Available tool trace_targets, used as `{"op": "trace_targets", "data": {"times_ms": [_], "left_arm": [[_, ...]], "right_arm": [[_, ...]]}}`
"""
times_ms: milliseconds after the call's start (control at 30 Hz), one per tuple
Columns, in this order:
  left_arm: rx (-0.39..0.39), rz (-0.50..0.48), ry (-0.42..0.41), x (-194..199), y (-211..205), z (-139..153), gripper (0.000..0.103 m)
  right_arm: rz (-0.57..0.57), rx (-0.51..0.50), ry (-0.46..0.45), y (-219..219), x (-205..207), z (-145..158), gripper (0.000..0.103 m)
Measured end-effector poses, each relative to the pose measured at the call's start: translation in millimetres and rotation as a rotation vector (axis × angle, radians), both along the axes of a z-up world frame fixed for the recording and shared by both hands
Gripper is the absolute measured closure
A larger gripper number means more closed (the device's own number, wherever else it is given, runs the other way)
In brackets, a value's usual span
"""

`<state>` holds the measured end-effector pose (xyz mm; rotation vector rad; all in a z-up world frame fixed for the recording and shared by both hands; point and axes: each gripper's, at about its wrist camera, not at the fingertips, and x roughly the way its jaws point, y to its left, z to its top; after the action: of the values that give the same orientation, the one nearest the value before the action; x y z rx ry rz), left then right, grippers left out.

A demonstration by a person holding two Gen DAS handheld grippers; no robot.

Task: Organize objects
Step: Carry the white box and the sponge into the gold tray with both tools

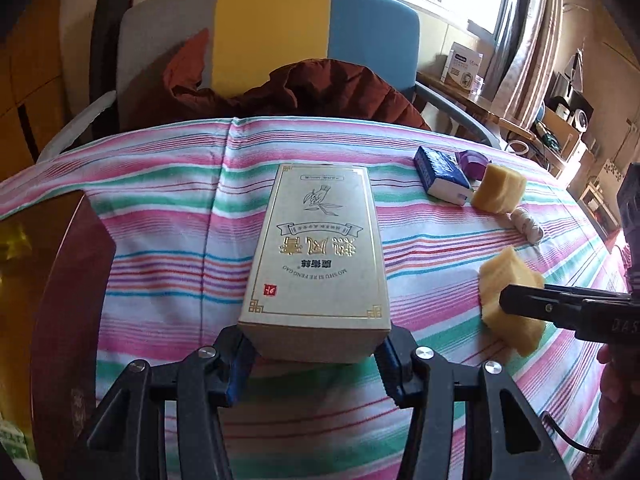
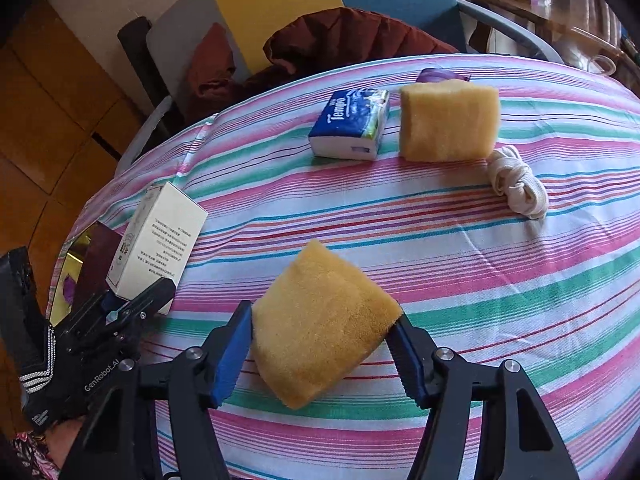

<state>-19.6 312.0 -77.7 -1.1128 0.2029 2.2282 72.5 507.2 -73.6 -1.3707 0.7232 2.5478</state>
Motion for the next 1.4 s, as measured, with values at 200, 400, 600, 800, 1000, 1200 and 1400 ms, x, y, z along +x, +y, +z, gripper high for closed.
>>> {"op": "trace_targets", "data": {"times_ms": [200,400,600,800,1000,1200,1400], "left_arm": [[0.057,0.026,0.004,13.2,-32.8,13.3,0.050],[0.108,0.067,0.029,14.7,-67.3,34.4,0.050],[0.129,0.134,0.080,4.7,-108.2,55.8,0.050],[0.142,0.266,0.031,-28.7,-161.3,63.6,0.050],[0.076,0.385,-0.057,-69.5,-207.2,48.3,0.050],[-0.013,0.475,-0.183,-112.1,-239.0,21.9,0.050],[-0.056,0.572,-0.276,-144.5,-266.3,3.3,0.049]], "right_arm": [[0.036,0.043,0.013,-12.8,-0.3,0.9,0.038],[0.052,0.081,0.021,-19.2,-0.8,1.8,0.038],[0.099,0.102,0.090,-34.5,-0.2,9.4,0.038],[0.211,0.196,0.177,-68.2,3.2,25.0,0.038],[0.264,0.137,0.207,-83.1,1.6,23.6,0.038],[0.279,0.115,0.221,-84.9,2.4,23.5,0.038],[0.279,0.111,0.235,-83.5,3.7,25.9,0.038]]}}
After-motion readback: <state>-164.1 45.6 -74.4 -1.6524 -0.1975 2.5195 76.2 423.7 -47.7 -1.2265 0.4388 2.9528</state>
